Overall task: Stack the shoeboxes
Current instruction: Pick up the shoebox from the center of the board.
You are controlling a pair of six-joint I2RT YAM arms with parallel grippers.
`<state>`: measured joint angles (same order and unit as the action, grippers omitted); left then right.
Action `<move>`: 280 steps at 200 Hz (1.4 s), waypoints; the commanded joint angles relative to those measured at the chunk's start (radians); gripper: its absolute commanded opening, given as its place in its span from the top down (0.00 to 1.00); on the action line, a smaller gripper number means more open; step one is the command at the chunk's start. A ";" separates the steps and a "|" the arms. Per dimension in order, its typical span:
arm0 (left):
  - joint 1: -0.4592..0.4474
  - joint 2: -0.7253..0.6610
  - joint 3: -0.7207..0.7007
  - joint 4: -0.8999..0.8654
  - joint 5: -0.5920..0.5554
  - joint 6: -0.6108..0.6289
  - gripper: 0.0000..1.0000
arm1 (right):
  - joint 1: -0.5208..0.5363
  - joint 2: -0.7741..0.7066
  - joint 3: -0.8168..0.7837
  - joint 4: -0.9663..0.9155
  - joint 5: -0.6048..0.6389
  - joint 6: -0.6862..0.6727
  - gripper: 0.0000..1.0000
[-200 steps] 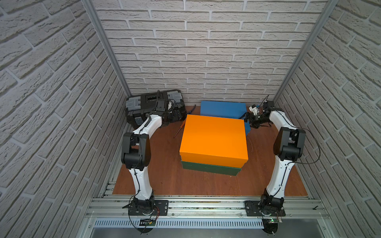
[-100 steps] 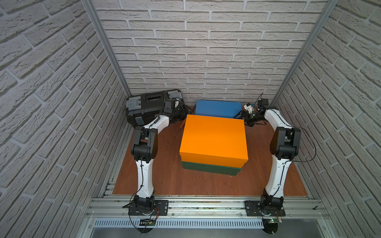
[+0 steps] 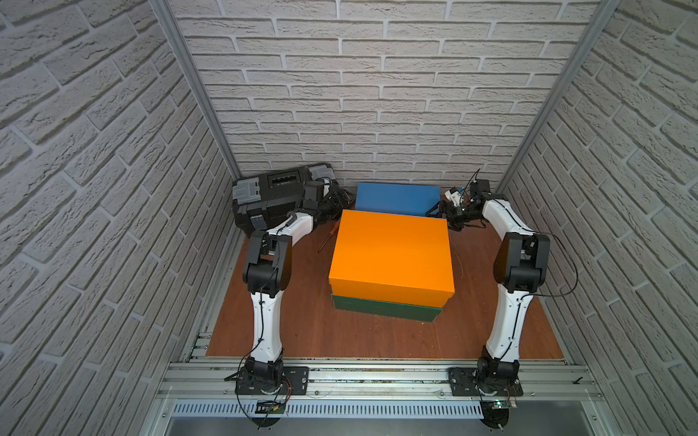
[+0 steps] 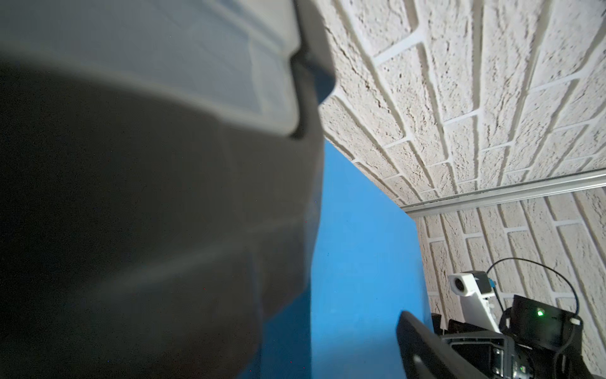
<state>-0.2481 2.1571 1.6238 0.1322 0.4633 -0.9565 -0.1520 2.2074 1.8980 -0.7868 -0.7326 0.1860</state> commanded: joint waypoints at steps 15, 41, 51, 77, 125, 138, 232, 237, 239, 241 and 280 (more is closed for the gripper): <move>-0.051 -0.030 -0.076 -0.039 -0.030 -0.017 0.05 | 0.010 -0.052 -0.037 0.075 -0.035 0.000 0.06; -0.051 -0.075 -0.092 -0.037 -0.062 -0.003 0.05 | 0.009 -0.056 -0.053 0.102 -0.031 -0.003 0.06; -0.055 -0.094 -0.091 -0.047 -0.083 0.012 0.04 | 0.009 -0.056 -0.057 0.108 -0.025 -0.003 0.06; -0.069 -0.126 -0.081 -0.057 -0.103 0.041 0.04 | 0.009 -0.056 -0.060 0.118 -0.018 -0.008 0.06; -0.103 -0.117 -0.085 -0.078 -0.114 0.023 0.03 | 0.001 -0.041 -0.061 0.111 -0.031 -0.017 0.06; -0.107 -0.104 -0.085 -0.074 -0.112 0.009 0.03 | 0.001 -0.038 -0.060 0.108 -0.043 -0.019 0.06; -0.085 0.038 0.029 -0.103 -0.078 -0.022 0.02 | 0.001 -0.021 -0.099 0.127 -0.101 0.029 0.06; -0.085 0.047 0.042 -0.108 -0.071 -0.022 0.02 | 0.001 -0.022 -0.101 0.138 -0.110 0.039 0.06; -0.085 0.051 0.046 -0.110 -0.070 -0.021 0.02 | 0.002 -0.022 -0.104 0.142 -0.112 0.045 0.06; -0.084 0.056 0.053 -0.111 -0.067 -0.021 0.02 | 0.002 -0.021 -0.105 0.145 -0.115 0.049 0.06; -0.084 0.120 0.140 -0.100 -0.010 -0.041 0.03 | 0.015 -0.018 -0.103 0.175 -0.175 0.091 0.09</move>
<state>-0.3531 2.2150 1.6962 -0.0429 0.3992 -0.9627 -0.1577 2.2066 1.8053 -0.6571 -0.8055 0.2340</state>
